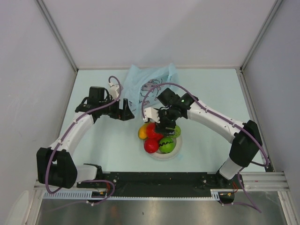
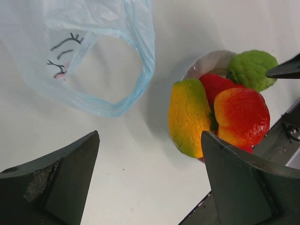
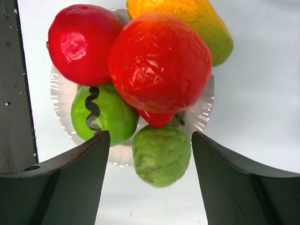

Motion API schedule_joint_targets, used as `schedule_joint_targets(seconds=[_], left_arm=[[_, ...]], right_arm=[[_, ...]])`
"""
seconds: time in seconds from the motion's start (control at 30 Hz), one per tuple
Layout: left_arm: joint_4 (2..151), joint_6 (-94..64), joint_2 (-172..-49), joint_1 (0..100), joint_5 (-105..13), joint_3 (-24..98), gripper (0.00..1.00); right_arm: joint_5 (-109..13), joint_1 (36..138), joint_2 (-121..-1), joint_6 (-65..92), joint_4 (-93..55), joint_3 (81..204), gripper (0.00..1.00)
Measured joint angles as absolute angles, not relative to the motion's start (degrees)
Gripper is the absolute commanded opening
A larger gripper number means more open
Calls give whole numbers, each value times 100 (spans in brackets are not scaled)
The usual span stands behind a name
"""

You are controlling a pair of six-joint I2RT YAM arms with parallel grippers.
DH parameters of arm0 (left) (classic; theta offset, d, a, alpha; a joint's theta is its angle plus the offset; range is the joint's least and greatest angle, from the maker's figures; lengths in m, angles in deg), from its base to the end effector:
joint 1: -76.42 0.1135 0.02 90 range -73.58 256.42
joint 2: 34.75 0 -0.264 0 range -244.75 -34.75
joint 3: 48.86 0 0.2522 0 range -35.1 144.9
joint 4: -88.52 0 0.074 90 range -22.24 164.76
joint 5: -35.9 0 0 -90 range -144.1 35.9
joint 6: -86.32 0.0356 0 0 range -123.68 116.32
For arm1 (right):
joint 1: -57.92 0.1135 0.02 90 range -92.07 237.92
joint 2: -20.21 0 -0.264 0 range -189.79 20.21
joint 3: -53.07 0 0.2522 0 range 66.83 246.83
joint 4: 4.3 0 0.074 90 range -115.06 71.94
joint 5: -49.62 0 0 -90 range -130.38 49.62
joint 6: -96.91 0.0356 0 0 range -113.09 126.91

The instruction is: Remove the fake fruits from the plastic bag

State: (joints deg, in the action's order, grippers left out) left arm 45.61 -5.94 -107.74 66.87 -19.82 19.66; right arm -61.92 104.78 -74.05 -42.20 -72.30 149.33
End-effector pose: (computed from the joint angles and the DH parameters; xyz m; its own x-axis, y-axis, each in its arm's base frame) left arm 0.2572 -0.0636 0.2702 -0.7453 0.0924 -0.6603 0.4842 0.7558 -0.4408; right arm 0.2197 0.2535 0.2877 0.1814 -0.8348 -0.5198 -0.9834 -0.1589 -0.0879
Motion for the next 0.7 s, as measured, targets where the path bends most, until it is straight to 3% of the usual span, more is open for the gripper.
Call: schedule_joint_targets(seconds=[0.07, 0.2, 0.43, 0.57, 0.7], left_arm=[[4424, -524, -10772, 6683, -2167, 2126, 95], [4273, -264, -10746, 6683, -2559, 2703, 94], [4338, 7, -10365, 6646, -2425, 2832, 89], [4375, 121, -10389, 6237, -2519, 2681, 87], [4378, 296, -10724, 5673, -2882, 2692, 90]], right_arm=[[-6154, 10427, -7317, -4104, -7330, 15027, 74], [-6266, 10012, -7254, -3415, -7376, 15770, 61], [-6288, 8648, -7263, -1501, -6366, 16572, 56], [-6170, 8589, -7584, -996, -6076, 16898, 40], [-6187, 8628, -8216, -591, -5792, 17267, 33]])
